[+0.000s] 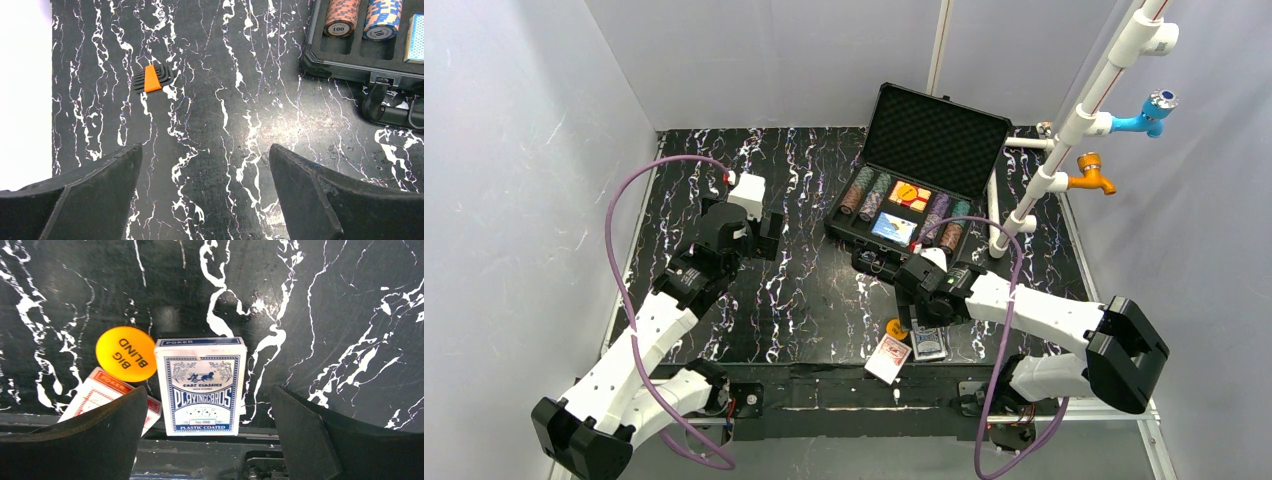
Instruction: Pack up texas hold em set
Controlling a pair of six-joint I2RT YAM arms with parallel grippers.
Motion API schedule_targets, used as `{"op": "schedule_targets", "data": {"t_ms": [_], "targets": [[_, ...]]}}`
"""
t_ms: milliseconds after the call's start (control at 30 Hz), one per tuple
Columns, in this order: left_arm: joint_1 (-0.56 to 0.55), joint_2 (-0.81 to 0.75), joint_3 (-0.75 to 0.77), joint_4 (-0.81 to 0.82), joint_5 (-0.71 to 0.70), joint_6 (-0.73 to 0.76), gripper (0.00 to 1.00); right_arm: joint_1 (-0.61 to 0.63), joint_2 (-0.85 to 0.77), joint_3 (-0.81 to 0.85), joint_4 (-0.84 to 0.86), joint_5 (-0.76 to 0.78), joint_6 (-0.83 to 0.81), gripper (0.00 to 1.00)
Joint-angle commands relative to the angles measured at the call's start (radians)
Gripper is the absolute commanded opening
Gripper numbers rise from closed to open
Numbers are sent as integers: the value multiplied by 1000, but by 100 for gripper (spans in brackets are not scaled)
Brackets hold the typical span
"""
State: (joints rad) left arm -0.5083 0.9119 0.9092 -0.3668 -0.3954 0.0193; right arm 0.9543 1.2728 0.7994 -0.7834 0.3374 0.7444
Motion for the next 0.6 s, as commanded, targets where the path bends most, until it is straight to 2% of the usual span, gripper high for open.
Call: {"op": "schedule_targets", "data": {"t_ms": [0, 567], "targets": [[2, 1, -1, -4, 0, 8, 98, 4, -30, -30, 27, -1, 4, 100], [2, 7, -1, -6, 1, 8, 98, 3, 28, -76, 116, -19, 3, 100]]}}
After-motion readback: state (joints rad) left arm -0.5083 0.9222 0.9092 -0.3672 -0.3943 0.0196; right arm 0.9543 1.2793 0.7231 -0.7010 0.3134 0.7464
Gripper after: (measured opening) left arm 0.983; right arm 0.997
